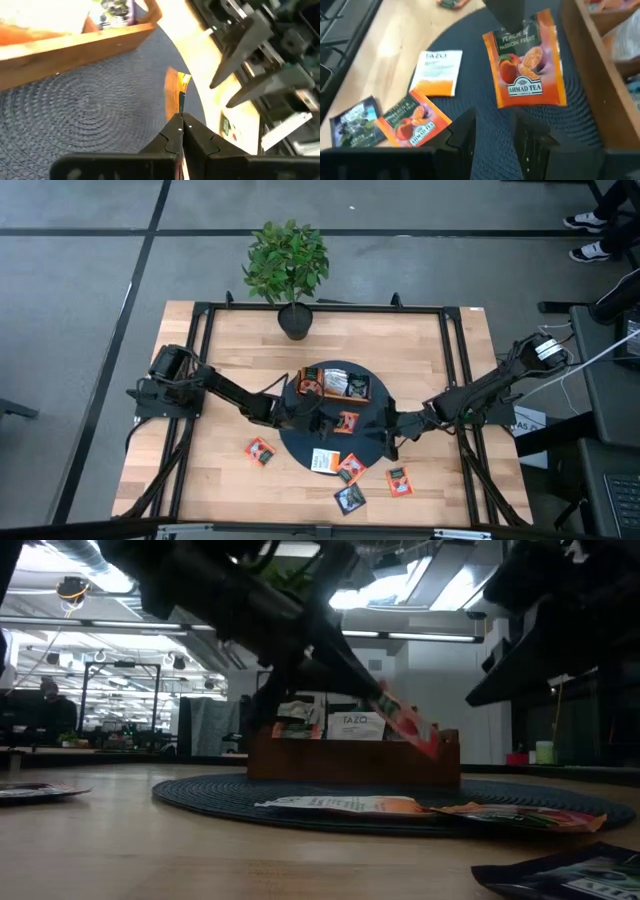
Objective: Pick & Place Tea
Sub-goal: Put the orange tea bag into the left side of the wooden organizer
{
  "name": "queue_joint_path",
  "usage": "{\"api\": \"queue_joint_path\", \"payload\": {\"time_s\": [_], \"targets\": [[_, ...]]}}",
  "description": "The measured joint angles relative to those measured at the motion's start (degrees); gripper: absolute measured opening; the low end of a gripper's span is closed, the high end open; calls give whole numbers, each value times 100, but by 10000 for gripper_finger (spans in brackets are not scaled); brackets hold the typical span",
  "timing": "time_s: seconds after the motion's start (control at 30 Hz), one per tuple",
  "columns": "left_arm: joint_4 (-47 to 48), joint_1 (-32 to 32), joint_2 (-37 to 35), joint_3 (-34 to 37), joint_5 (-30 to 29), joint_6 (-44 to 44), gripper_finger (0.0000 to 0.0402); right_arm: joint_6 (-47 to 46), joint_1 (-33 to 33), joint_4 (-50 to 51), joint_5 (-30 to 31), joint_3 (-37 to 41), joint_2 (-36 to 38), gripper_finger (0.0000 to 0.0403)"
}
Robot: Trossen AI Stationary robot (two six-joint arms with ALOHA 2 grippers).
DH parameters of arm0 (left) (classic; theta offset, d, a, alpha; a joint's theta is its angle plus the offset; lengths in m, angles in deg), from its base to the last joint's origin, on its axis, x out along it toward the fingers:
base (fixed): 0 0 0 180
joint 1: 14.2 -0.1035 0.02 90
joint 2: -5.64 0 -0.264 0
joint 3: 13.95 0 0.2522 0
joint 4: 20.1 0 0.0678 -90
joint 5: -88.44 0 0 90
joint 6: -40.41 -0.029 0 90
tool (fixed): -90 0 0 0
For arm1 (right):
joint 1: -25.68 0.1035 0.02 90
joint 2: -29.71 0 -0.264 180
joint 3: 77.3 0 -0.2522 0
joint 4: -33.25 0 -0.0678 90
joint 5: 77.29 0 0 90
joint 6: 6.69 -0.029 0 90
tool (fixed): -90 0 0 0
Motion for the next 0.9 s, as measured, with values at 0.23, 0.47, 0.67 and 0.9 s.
{"api": "queue_joint_path", "payload": {"time_s": [0.23, 0.47, 0.67, 0.9], "targets": [[1155, 41, -797, 0, 186, -834, 2, 130, 212, -85, 230, 0, 249, 122], [2816, -55, -1914, -9, 379, -1662, 2, 156, 359, -309, 1081, -2, 263, 122], [3952, -334, -2479, -7, 836, -2532, 2, 325, 357, -746, 1382, -2, 263, 122], [4282, -791, -2873, -9, 1577, -3717, 2, 231, 357, -805, 1382, -2, 258, 122]]}}
